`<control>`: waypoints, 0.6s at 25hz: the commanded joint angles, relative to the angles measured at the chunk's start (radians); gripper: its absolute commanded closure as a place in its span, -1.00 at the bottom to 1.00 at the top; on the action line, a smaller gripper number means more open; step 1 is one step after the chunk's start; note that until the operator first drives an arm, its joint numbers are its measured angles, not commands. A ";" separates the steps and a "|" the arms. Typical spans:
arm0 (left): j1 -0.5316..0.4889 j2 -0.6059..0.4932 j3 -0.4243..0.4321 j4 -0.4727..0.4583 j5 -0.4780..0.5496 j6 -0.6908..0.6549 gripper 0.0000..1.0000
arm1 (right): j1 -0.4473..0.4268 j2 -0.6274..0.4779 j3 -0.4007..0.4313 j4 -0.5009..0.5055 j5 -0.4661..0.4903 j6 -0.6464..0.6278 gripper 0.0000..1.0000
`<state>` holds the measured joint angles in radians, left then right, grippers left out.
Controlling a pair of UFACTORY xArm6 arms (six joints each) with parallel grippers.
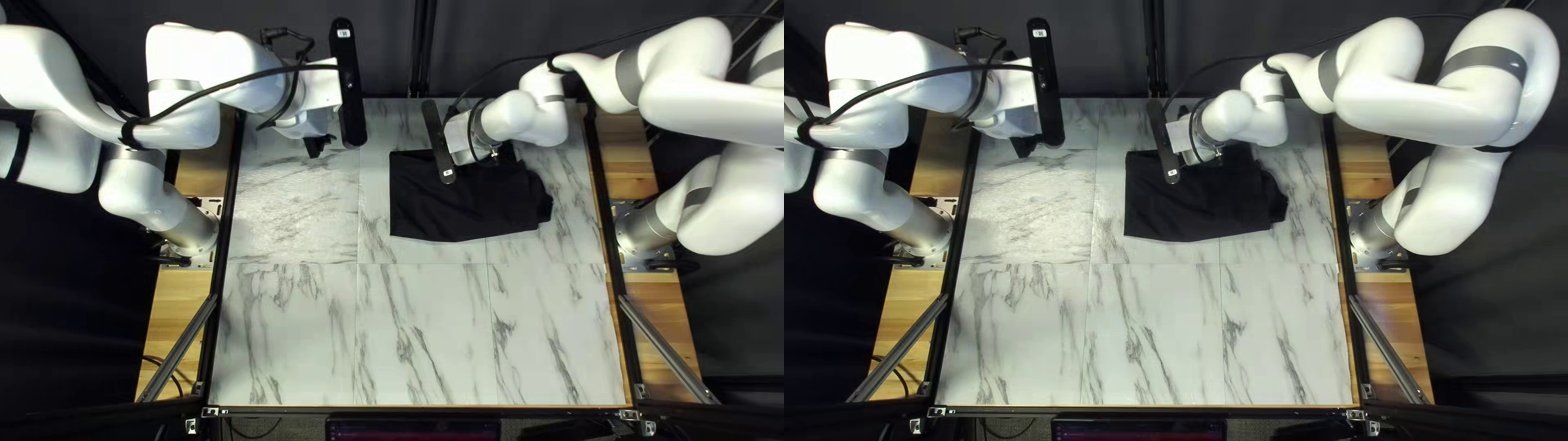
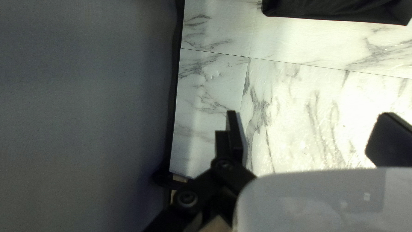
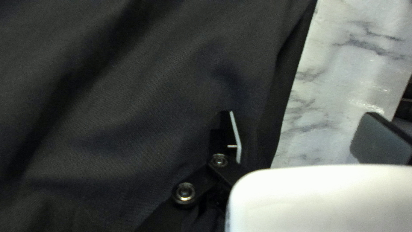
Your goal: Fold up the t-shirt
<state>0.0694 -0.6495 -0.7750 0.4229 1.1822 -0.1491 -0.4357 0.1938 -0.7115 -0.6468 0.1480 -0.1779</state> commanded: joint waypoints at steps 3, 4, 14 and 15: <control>0.000 0.000 0.000 0.000 0.000 0.000 -1.00 | 0.014 -0.058 0.024 0.040 0.032 -0.029 -1.00; 0.000 0.000 0.000 0.000 0.000 0.000 -1.00 | 0.022 -0.089 0.039 0.048 0.044 -0.030 -1.00; 0.000 0.000 0.000 0.000 0.000 0.000 -1.00 | 0.137 -0.617 0.232 0.519 0.356 -0.399 -1.00; 0.000 0.000 0.000 0.000 0.000 0.000 -1.00 | 0.142 -0.676 0.236 0.542 0.414 -0.413 -1.00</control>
<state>0.0694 -0.6495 -0.7750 0.4229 1.1822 -0.1491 -0.3210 -0.2858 -0.5242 -0.2556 0.3890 -0.4663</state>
